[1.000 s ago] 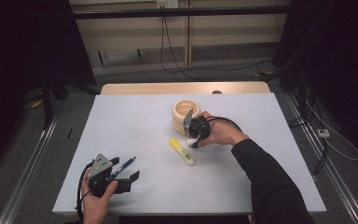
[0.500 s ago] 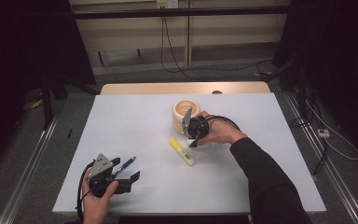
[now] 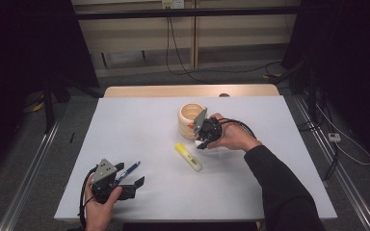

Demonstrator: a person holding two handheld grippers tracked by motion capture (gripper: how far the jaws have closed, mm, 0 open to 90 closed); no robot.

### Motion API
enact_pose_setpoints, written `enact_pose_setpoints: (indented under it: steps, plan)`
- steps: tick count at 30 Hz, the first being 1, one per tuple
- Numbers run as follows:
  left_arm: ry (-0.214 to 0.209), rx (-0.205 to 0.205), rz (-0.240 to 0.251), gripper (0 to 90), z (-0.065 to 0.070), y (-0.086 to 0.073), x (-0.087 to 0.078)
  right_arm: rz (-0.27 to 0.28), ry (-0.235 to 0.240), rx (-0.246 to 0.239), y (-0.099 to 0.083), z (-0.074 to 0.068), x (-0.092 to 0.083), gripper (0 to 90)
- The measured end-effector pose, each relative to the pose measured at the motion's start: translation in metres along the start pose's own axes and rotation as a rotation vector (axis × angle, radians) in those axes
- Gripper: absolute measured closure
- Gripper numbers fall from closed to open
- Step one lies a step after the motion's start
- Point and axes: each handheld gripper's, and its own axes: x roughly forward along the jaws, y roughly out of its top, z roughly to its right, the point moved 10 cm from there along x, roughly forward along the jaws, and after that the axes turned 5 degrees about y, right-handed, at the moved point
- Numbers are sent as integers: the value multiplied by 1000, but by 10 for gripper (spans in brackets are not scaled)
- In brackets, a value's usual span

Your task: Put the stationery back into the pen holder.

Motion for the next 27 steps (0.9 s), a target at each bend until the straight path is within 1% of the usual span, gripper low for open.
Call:
enact_pose_setpoints:
  steps: [1,3,6,9,10,14,17,21,24,27]
  plan:
    - [0,-1,-1,75,0,0,0,6,-3,4,0,0,-1,686]
    - [-1,-1,-2,75,0,0,0,47,-17,15,1,0,-5,686]
    - [0,-9,2,75,0,0,0,85,-24,39,0,-1,-9,686]
    - [2,-6,2,75,0,0,0,140,-33,65,0,-2,-13,686]
    - [0,-6,0,75,1,0,0,159,-32,84,-1,-4,-15,686]
    - [3,-13,1,75,0,0,1,241,-48,124,0,-5,-21,686]
    - [4,-14,1,75,0,0,1,290,-62,153,1,-6,-26,686]
    - [2,-12,1,75,0,0,1,325,-88,175,1,-8,-29,686]
    - [2,-11,1,75,0,0,0,334,-107,193,0,-9,-29,686]
    - [2,-9,0,75,0,0,0,357,-128,216,-2,-8,-31,686]
